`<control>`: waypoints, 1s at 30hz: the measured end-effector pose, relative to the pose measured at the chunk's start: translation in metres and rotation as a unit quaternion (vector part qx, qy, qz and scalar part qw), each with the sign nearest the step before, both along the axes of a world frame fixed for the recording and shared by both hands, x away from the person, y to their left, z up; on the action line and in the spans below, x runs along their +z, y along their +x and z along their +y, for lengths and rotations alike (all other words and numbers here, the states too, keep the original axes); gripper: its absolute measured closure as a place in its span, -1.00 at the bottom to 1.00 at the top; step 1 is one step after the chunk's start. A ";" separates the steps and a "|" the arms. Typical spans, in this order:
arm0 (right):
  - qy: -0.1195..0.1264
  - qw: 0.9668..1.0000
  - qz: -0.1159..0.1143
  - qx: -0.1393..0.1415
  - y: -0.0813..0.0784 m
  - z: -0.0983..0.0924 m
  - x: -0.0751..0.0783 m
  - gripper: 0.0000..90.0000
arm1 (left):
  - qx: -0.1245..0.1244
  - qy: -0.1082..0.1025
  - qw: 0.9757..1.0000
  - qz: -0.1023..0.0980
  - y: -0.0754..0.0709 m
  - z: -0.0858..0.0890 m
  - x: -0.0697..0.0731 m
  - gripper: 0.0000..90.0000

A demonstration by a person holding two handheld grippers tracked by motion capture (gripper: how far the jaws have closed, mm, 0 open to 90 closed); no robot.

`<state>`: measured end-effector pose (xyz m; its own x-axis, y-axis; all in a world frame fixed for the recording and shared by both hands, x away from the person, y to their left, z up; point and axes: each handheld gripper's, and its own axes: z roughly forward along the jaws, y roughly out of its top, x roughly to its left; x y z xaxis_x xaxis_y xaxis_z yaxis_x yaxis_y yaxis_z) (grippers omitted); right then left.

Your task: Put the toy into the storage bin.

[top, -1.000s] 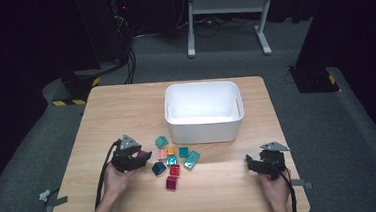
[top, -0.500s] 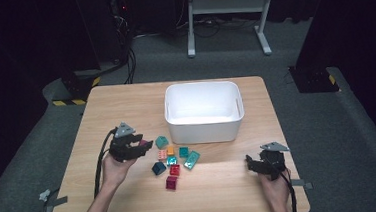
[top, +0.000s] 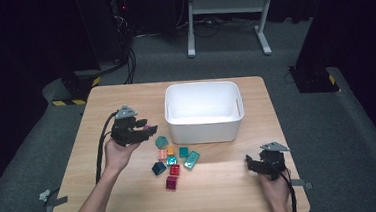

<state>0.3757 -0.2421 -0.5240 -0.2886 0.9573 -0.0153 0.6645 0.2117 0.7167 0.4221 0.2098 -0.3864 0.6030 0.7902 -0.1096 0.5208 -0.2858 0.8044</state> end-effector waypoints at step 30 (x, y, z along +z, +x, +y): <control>0.000 1.000 0.000 0.000 0.000 0.000 0.000 -0.56 | -0.053 0.002 0.999 -0.001 0.065 -0.079 0.020 0.06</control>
